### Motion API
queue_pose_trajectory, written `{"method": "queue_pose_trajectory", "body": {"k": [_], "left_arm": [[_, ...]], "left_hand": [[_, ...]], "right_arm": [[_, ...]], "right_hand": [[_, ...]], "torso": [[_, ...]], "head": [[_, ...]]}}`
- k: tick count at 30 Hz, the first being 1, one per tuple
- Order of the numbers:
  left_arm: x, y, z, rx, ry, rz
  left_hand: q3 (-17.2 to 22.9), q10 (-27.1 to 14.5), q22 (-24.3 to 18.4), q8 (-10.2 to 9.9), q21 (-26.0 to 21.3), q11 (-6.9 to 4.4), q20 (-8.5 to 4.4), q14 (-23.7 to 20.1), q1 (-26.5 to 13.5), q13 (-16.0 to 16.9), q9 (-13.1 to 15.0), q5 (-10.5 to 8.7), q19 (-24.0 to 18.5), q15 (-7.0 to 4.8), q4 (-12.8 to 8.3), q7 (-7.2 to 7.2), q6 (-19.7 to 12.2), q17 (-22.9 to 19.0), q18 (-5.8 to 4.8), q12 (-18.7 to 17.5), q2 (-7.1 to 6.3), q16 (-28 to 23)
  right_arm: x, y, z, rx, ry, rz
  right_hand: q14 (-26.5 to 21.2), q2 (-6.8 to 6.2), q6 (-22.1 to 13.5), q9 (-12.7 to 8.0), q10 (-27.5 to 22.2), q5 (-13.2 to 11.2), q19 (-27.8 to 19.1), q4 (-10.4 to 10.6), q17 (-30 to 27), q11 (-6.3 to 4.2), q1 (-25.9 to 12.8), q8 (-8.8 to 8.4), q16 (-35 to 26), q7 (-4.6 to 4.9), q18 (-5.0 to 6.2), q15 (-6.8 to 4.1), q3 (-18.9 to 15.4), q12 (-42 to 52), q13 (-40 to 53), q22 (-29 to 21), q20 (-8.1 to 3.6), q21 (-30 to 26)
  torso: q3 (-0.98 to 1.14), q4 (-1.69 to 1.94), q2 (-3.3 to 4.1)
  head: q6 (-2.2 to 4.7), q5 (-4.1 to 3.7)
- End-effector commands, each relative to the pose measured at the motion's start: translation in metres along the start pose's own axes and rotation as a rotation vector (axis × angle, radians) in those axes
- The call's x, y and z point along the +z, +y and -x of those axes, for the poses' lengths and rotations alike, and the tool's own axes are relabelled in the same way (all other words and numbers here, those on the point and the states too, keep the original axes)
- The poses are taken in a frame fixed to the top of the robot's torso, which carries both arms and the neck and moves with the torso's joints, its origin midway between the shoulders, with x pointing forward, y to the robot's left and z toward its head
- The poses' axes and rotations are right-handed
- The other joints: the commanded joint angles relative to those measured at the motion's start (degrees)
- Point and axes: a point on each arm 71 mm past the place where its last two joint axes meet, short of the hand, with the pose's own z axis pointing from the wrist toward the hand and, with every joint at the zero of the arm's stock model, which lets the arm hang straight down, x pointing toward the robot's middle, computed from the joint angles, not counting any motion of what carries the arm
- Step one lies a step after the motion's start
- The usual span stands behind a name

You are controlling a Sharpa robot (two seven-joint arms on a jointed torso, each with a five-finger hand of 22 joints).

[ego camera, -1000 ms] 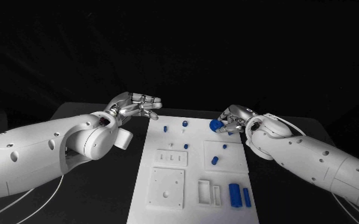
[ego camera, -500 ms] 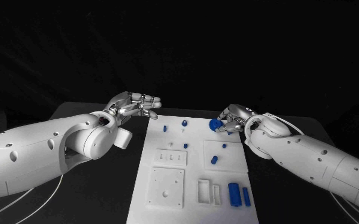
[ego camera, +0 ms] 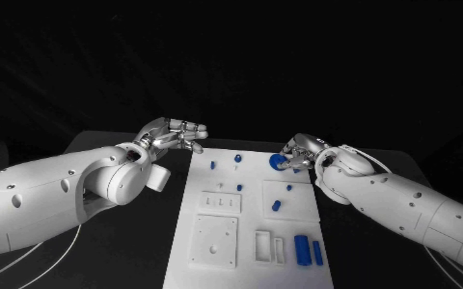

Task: Assemble the parts on the task board

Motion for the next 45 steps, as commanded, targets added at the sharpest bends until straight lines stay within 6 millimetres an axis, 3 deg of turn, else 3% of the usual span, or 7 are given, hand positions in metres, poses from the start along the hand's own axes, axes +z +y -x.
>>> {"method": "queue_pose_trajectory", "body": {"k": [1, 9, 18, 25, 45], "left_arm": [[0.0, -0.001, -0.001, -0.003, 0.016, -0.008], [0.0, -0.001, -0.001, -0.003, 0.016, -0.006], [0.001, -0.001, -0.001, -0.002, 0.015, -0.005], [0.002, -0.001, 0.0, -0.001, 0.012, -0.006], [0.002, 0.0, 0.004, 0.003, -0.002, -0.007]], "left_hand": [[-0.1, -0.6, -0.1, -0.2, 0.1, 0.03, -0.05, 0.5, -0.1, 0.1, 0.0, 0.17, 0.2, -0.03, -0.2, 0.02, -0.3, 0.0, 0.55, -0.2, -0.11, -0.1], [-0.1, -0.6, -0.1, -0.2, 0.1, 0.03, -0.05, 0.5, -0.1, 0.1, 0.0, 0.17, 0.2, -0.03, -0.2, 0.02, -0.3, 0.0, 0.55, -0.2, -0.11, -0.1], [-0.1, -0.6, -0.1, -0.2, 0.2, 0.06, -0.05, 0.5, -0.1, 0.1, 0.0, 0.17, 0.2, -0.03, -0.3, 0.05, -0.4, -0.1, 0.56, -0.2, -0.1, -0.1], [-0.1, -0.6, -0.1, -0.2, 0.2, 0.06, -0.05, 0.5, -0.1, 0.1, 0.0, 0.17, 0.2, -0.02, -0.3, 0.05, -0.4, -0.1, 0.57, -0.2, -0.1, -0.1], [-0.1, -0.6, -0.1, -0.2, 0.2, 0.06, -0.05, 0.5, -0.1, 0.1, 0.0, 0.17, 0.2, -0.02, -0.3, 0.05, -0.4, -0.1, 0.57, -0.2, -0.1, -0.1]], "right_arm": [[0.0, 0.0, -0.005, -0.002, 0.041, -0.001], [0.0, 0.0, -0.004, -0.029, 0.034, -0.004], [0.0, 0.006, -0.001, -0.111, -0.022, 0.019], [-0.002, 0.018, 0.003, -0.156, -0.094, 0.062], [-0.017, 0.065, 0.01, -0.124, -0.204, 0.17]], "right_hand": [[0.0, 0.01, 0.3, 0.1, 0.4, 0.3, 1.4, 0.2, 0.0, -0.02, -0.5, 0.35, 0.2, -0.25, -0.13, -0.21, 0.3, 0.2, 0.1, 6.0, -0.35, 0.2], [0.0, -0.02, 0.5, 0.0, 0.4, 0.3, 1.4, 0.1, 0.0, -0.08, -0.1, 0.33, 0.2, -0.36, -0.22, -0.25, 0.9, 0.1, 0.1, 6.0, -0.39, 0.3], [0.1, -0.81, 1.1, 0.0, 0.4, -1.6, 1.3, -3.5, 0.0, 0.0, 0.6, 0.31, 0.2, -0.34, -0.29, -0.17, 5.6, -0.2, 0.0, 6.0, -0.32, 0.7], [0.1, -1.15, 1.9, 0.0, 0.6, -0.4, 1.3, -4.7, -0.1, -0.12, -0.2, 0.33, 0.1, -0.53, -0.36, -0.19, 8.0, -0.3, -0.2, 6.1, -0.33, 1.1], [0.1, -1.78, 3.1, 0.0, 1.0, -0.7, 1.5, -2.6, -0.5, -0.35, -0.9, 0.34, 0.1, -0.95, -0.6, -0.47, 8.9, -0.3, -0.1, 6.2, -0.63, 1.6]], "torso": [[0.02, -0.02, 0.02], [0.03, -0.05, 0.03], [0.02, -0.09, 0.05], [0.05, -0.01, 0.02], [-0.03, -0.07, -0.01]], "head": [[0.02, 0.02], [0.04, 0.02], [0.1, -0.14], [0.16, -0.32], [0.45, 0.52]]}}
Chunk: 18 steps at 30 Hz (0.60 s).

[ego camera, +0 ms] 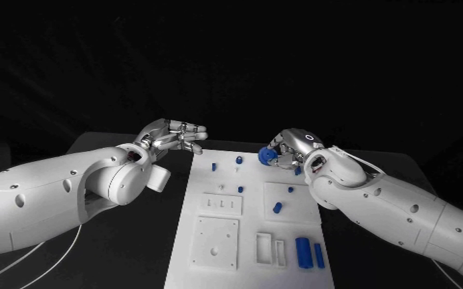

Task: Assemble the parts on the task board

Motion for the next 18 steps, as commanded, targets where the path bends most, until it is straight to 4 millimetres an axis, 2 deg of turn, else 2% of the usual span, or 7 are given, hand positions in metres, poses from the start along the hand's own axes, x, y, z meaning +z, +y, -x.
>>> {"method": "queue_pose_trajectory", "body": {"k": [1, 5, 9, 13, 18], "left_arm": [[0.0, -0.002, -0.001, -0.001, 0.01, -0.011], [0.001, -0.002, -0.001, -0.001, 0.01, -0.011], [0.001, -0.002, -0.002, -0.001, 0.011, -0.011], [0.001, -0.002, -0.002, -0.001, 0.012, -0.011], [0.001, -0.002, -0.004, -0.002, 0.016, -0.012]], "left_hand": [[-0.1, -0.4, -0.1, -0.2, 0.2, -0.15, -0.05, 0.5, -0.1, 0.1, 0.0, 0.17, 0.2, -0.02, -0.3, 0.05, -0.4, -0.1, 0.57, -0.2, -0.09, -0.1], [-0.1, -0.4, -0.1, -0.2, 0.2, -0.15, -0.05, 0.5, -0.1, 0.1, 0.0, 0.17, 0.2, -0.02, -0.3, 0.05, -0.4, -0.1, 0.57, -0.2, -0.09, -0.1], [0.0, -0.5, -0.1, -0.2, 0.4, -0.14, -0.04, 0.5, -0.1, 0.1, 0.0, 0.19, 0.1, -0.02, -0.4, 0.06, -0.4, -0.1, 0.59, -0.2, -0.05, -0.1], [0.0, -0.5, -0.1, -0.2, 0.4, -0.14, -0.04, 0.5, -0.1, 0.1, 0.0, 0.19, 0.1, -0.02, -0.4, 0.06, -0.4, -0.1, 0.59, -0.2, -0.05, -0.1], [0.0, -0.5, -0.1, -0.2, 0.4, -0.14, -0.04, 0.5, -0.1, 0.1, 0.0, 0.19, 0.1, -0.02, -0.4, 0.06, -0.4, -0.1, 0.59, -0.2, -0.05, -0.1]], "right_arm": [[0.0, 0.01, 0.003, -0.008, -0.04, 0.014], [0.001, 0.023, 0.001, -0.002, -0.04, 0.039], [0.003, 0.036, -0.004, 0.0, -0.037, 0.063], [0.005, 0.051, -0.012, -0.003, -0.026, 0.089], [0.007, 0.062, -0.02, -0.005, -0.013, 0.106]], "right_hand": [[-0.1, -0.04, 0.5, 0.1, 0.4, -0.5, 1.5, 0.5, -0.1, -0.14, -0.2, 0.13, 0.1, -0.2, -0.61, -0.3, -0.1, -0.1, 0.0, 6.2, -0.21, 0.4], [-0.2, -0.07, 0.4, 0.1, 0.3, -0.8, 1.4, 0.6, -0.2, -0.11, -0.1, 0.11, 0.1, -0.18, -0.62, -0.29, -0.1, -0.1, 0.0, 6.1, -0.2, 0.3], [-0.2, -0.07, 0.4, 0.1, 0.3, -0.9, 1.4, 0.7, -0.3, -0.09, -0.1, 0.13, 0.0, -0.19, -0.64, -0.28, -0.1, -0.2, 0.0, 6.2, -0.18, 0.3], [-0.2, -0.11, 0.4, 0.1, 0.3, -0.9, 1.4, 0.7, -0.3, -0.08, 0.0, 0.12, 0.0, -0.17, -0.65, -0.28, 0.0, -0.2, -0.1, 6.1, -0.19, 0.3], [-0.2, -0.16, 0.4, 0.1, 0.3, -1.1, 1.4, 0.8, -0.3, -0.06, 0.0, 0.13, 0.0, -0.17, -0.67, -0.26, 0.0, -0.2, -0.1, 6.1, -0.18, 0.3]], "torso": [[-0.01, -0.1, 0.04], [0.0, -0.05, 0.06], [-0.05, -0.01, 0.05], [0.01, 0.09, 0.11], [-0.02, 0.22, 0.16]], "head": [[0.04, 0.23], [0.13, 0.24], [0.08, -0.08], [0.04, -0.03], [-0.06, -0.24]]}}
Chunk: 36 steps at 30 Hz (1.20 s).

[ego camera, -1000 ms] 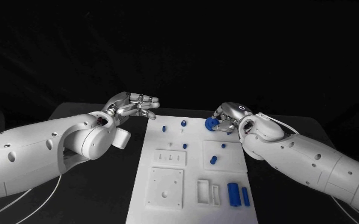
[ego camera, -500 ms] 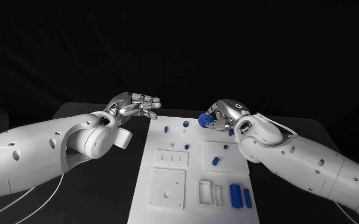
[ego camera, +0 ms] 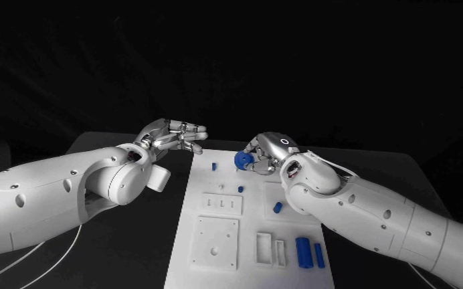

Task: Assemble the parts on the task board

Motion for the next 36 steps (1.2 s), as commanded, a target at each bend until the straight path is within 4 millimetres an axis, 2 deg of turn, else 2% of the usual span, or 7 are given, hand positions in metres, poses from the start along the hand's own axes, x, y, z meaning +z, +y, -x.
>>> {"method": "queue_pose_trajectory", "body": {"k": [1, 11, 18, 27, 33, 36], "left_arm": [[0.001, -0.002, -0.003, -0.002, 0.015, -0.011], [0.001, -0.002, -0.006, -0.003, 0.019, -0.008], [0.002, -0.002, -0.007, -0.003, 0.021, -0.008], [0.003, -0.002, -0.008, -0.004, 0.026, -0.009], [0.003, -0.002, -0.008, -0.004, 0.026, -0.009], [0.003, -0.002, -0.009, -0.004, 0.026, -0.009]], "left_hand": [[0.0, -0.3, -0.1, -0.2, 0.4, 0.0, -0.04, 0.5, -0.1, 0.1, 0.0, 0.19, 0.1, -0.02, -0.4, 0.06, -0.4, -0.1, 0.59, -0.2, -0.05, -0.1], [0.1, -0.3, -0.1, -0.2, 0.5, -0.02, -0.04, 0.5, -0.2, 0.1, 0.0, 0.23, 0.0, -0.03, -0.4, 0.03, -0.3, -0.1, 0.59, -0.1, 0.05, -0.1], [0.1, -0.3, -0.1, -0.2, 0.5, -0.02, -0.04, 0.5, -0.2, 0.1, 0.0, 0.23, 0.0, -0.03, -0.4, 0.03, -0.3, -0.1, 0.59, -0.1, 0.05, -0.1], [0.1, -0.3, -0.1, -0.2, 0.5, -0.02, -0.04, 0.5, -0.2, 0.1, 0.0, 0.23, 0.0, -0.03, -0.4, 0.03, -0.3, -0.1, 0.59, -0.1, 0.05, -0.1], [0.1, -0.3, -0.1, -0.2, 0.5, -0.02, -0.04, 0.5, -0.2, 0.1, 0.0, 0.23, 0.0, -0.03, -0.4, 0.03, -0.3, -0.1, 0.59, -0.1, 0.05, -0.1], [0.1, -0.3, -0.1, -0.2, 0.5, -0.02, -0.04, 0.5, -0.2, 0.1, 0.0, 0.23, 0.0, -0.03, -0.4, 0.03, -0.3, -0.1, 0.59, -0.1, 0.05, -0.1]], "right_arm": [[0.002, 0.005, -0.003, -0.026, -0.004, 0.012], [0.007, 0.016, -0.012, -0.028, 0.011, 0.03], [0.009, 0.017, -0.016, -0.035, 0.021, 0.028], [0.009, 0.017, -0.026, -0.056, 0.051, 0.028], [0.009, 0.017, -0.028, -0.059, 0.056, 0.027], [0.01, 0.017, -0.029, -0.059, 0.058, 0.027]], "right_hand": [[-0.2, 0.21, 0.2, 0.1, 0.4, -0.1, 1.4, 0.3, -0.1, -0.06, 0.4, 0.12, -0.1, -0.04, -0.67, -0.34, 0.1, -0.2, -0.1, 6.1, -0.18, 0.2], [-0.3, 0.2, 0.2, 0.1, 0.3, 0.0, 1.4, 0.3, -0.2, -0.05, 0.5, 0.11, -0.2, -0.02, -0.67, -0.36, 0.1, -0.3, -0.1, 6.1, -0.2, 0.1], [-0.3, 0.15, 0.1, 0.1, 0.3, 0.0, 1.4, 0.3, -0.3, -0.03, 0.5, 0.11, -0.2, 0.01, -0.69, -0.34, 0.1, -0.4, -0.1, 6.1, -0.19, 0.1], [-0.3, 0.16, 0.1, 0.1, 0.3, -0.2, 1.4, 0.3, -0.4, 0.0, 0.5, 0.11, -0.3, 0.02, -0.72, -0.33, -0.1, -0.4, -0.2, 6.1, -0.17, -0.1], [-0.3, 0.12, -0.1, 0.0, 0.3, -0.1, 1.4, 0.3, -0.5, 0.02, 0.5, 0.09, -0.4, 0.06, -0.7, -0.36, -0.1, -0.4, -0.2, 6.0, -0.2, -0.2], [-0.3, 0.12, -0.1, 0.0, 0.3, -0.1, 1.4, 0.3, -0.5, 0.02, 0.5, 0.09, -0.4, 0.06, -0.7, -0.36, -0.1, -0.4, -0.2, 6.0, -0.2, -0.2]], "torso": [[0.0, 0.16, 0.09], [-0.07, 0.16, -0.02], [0.0, 0.06, 0.0], [0.04, 0.31, 0.13], [0.02, 0.33, 0.19], [0.02, 0.22, 0.19]], "head": [[-0.14, -0.05], [-0.19, 0.1], [-0.17, 0.15], [-0.42, 0.27], [-0.45, 0.31], [-0.49, 0.38]]}}
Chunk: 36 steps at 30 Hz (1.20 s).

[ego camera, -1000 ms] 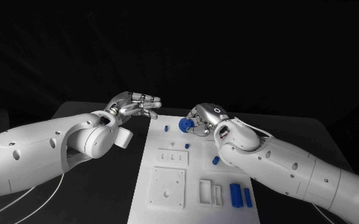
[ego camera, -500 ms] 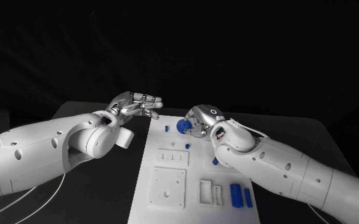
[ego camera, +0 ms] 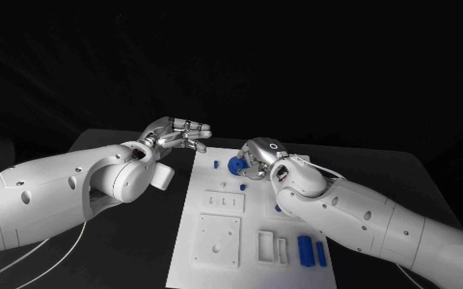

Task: Assemble the parts on the task board

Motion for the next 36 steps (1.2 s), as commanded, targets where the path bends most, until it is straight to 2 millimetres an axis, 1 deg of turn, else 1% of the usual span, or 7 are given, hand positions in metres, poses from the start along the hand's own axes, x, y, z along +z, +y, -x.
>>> {"method": "queue_pose_trajectory", "body": {"k": [1, 13, 16, 21, 22, 26, 36], "left_arm": [[0.001, -0.002, -0.003, -0.002, 0.014, -0.008], [0.001, -0.002, -0.003, -0.002, 0.015, -0.008], [0.001, -0.002, -0.002, -0.002, 0.014, -0.008], [0.001, -0.002, -0.003, -0.002, 0.015, -0.008], [0.001, -0.002, -0.003, -0.002, 0.015, -0.008], [0.001, -0.002, -0.003, -0.002, 0.015, -0.008], [0.0, -0.002, -0.001, -0.002, 0.011, -0.009]], "left_hand": [[0.1, -0.3, -0.1, -0.2, 0.1, -0.03, -0.04, 0.5, -0.2, 0.1, 0.0, 0.23, 0.0, -0.03, -0.4, 0.03, -0.3, -0.1, 0.59, -0.1, 0.05, -0.1], [0.1, -0.3, -0.1, -0.2, 0.3, -0.02, -0.04, 0.4, -0.2, 0.1, 0.0, 0.21, 0.0, -0.02, -0.5, 0.07, -0.4, -0.1, 0.59, -0.2, 0.0, -0.1], [0.1, -0.3, -0.1, -0.2, 0.3, -0.02, -0.04, 0.4, -0.2, 0.1, 0.0, 0.21, 0.0, -0.02, -0.5, 0.07, -0.4, -0.1, 0.59, -0.2, 0.0, -0.1], [0.1, -0.3, -0.1, -0.2, 0.3, -0.02, -0.03, 0.4, -0.2, 0.1, 0.0, 0.22, -0.1, -0.01, -0.4, 0.08, -0.5, -0.1, 0.59, -0.2, -0.02, -0.1], [0.1, -0.3, -0.1, -0.2, 0.3, -0.02, -0.03, 0.4, -0.2, 0.1, 0.0, 0.22, -0.1, -0.01, -0.4, 0.08, -0.5, -0.1, 0.59, -0.2, -0.02, -0.1], [0.1, -0.4, -0.1, -0.3, 0.3, 0.01, -0.02, 0.4, -0.3, 0.1, -0.1, 0.21, -0.1, 0.01, -0.4, 0.12, -0.7, -0.1, 0.58, -0.2, -0.08, -0.1], [-0.1, -0.4, -0.2, -0.2, 0.2, 0.02, 0.04, 0.5, -0.7, 0.1, 0.0, 0.09, 0.0, 0.05, -0.1, 0.14, -0.7, -0.1, 0.56, -0.1, -0.05, -0.1]], "right_arm": [[0.001, 0.001, -0.002, -0.018, 0.011, 0.008], [0.003, -0.001, -0.008, -0.023, 0.019, -0.008], [0.003, -0.002, -0.009, -0.018, 0.021, -0.011], [0.004, -0.002, -0.01, 0.002, 0.031, -0.013], [0.004, -0.002, -0.011, 0.007, 0.036, -0.014], [0.004, -0.002, -0.012, 0.026, 0.048, -0.016], [0.001, -0.007, -0.011, 0.042, 0.052, -0.021]], "right_hand": [[0.0, 0.04, 0.1, 0.1, 0.3, -0.1, 1.4, 0.3, -0.1, 0.02, 0.3, 0.16, -0.4, 0.02, -0.7, -0.18, -0.1, -0.2, -0.1, 6.1, -0.22, -0.2], [-0.2, 0.01, -1.2, 0.0, -0.3, -0.6, 1.4, 0.5, -0.5, 0.2, 0.1, 0.14, -0.9, 0.35, -0.62, -0.13, -0.1, -1.1, -0.7, 5.9, -0.18, -0.8], [-0.2, -0.38, -4.1, -0.1, -0.6, -1.3, 1.3, 1.0, -0.8, 0.58, -0.3, 0.15, -1.2, 1.07, -0.51, 0.1, -0.6, -1.8, -1.2, 5.8, -0.04, -1.3], [-0.3, -0.43, -8.4, -0.1, -1.1, -2.5, 1.4, 5.3, -1.1, 0.68, -1.4, 0.24, -1.7, 1.43, -0.16, 0.23, -5.4, -2.5, -2.0, 5.7, 0.25, -2.1], [-0.3, -0.47, -8.5, -0.1, -1.2, -1.9, 1.5, 7.8, -1.0, 0.74, -2.0, 0.24, -1.7, 1.4, -0.18, 0.27, -6.5, -2.4, -2.0, 5.7, 0.26, -2.2], [-0.2, -0.51, -8.3, -0.2, -1.3, 4.3, 1.6, 12.8, -0.9, 0.78, -6.2, 0.18, -1.7, 1.51, -0.11, 0.34, -7.5, -2.4, -2.1, 5.7, 0.27, -2.4], [-0.2, -0.7, -7.2, -0.1, -1.1, 5.7, 1.8, 15.0, -0.6, 0.69, -6.2, 0.22, -1.5, 1.32, -0.03, 0.32, -8.5, -2.0, -2.0, 5.8, 0.3, -2.4]], "torso": [[-0.01, -0.07, 0.03], [-0.07, 0.04, 0.01], [-0.07, 0.0, 0.02], [-0.08, 0.0, 0.02], [-0.08, 0.01, 0.02], [-0.07, 0.01, -0.01], [-0.03, 0.01, 0.01]], "head": [[-0.03, 0.09], [-0.05, 0.06], [-0.01, 0.08], [-0.07, 0.09], [-0.06, 0.05], [0.05, 0.05], [0.04, 0.06]]}}
